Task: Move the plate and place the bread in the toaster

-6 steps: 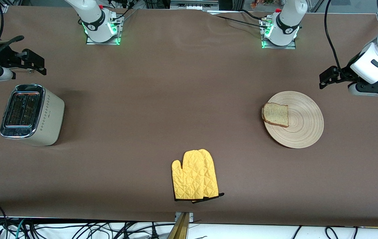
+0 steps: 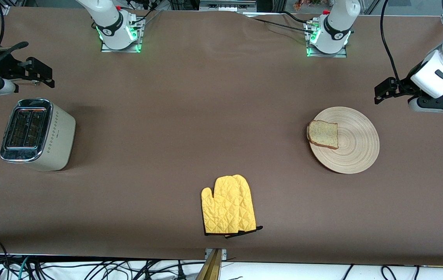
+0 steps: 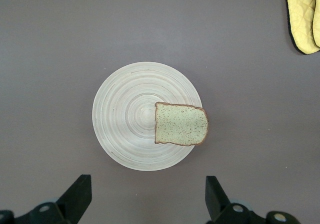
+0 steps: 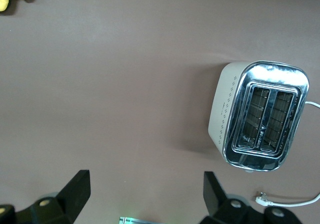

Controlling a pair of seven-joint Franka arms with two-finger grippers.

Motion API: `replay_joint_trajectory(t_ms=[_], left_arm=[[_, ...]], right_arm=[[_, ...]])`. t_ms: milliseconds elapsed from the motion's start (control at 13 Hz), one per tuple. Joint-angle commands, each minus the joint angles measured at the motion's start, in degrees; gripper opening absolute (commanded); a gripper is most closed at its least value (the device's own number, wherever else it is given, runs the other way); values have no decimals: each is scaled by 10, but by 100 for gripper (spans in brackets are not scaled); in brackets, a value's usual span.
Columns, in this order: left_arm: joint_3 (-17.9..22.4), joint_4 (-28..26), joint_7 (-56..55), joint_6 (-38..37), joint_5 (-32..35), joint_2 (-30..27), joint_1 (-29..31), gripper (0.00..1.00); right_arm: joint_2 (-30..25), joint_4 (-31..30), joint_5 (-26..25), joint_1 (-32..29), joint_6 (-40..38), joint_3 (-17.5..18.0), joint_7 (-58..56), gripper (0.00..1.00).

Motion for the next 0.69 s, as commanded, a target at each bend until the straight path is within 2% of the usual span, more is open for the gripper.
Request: replay_joint_trajectory(t_ms=[0, 615], left_arm=[[0, 0, -10, -6, 15, -3, -4, 100], [0, 1, -10, -16, 12, -3, -4, 100]], right_arm=[[2, 8, 4, -2, -10, 5, -6, 100], [3, 6, 4, 2, -27, 7, -4, 100]])
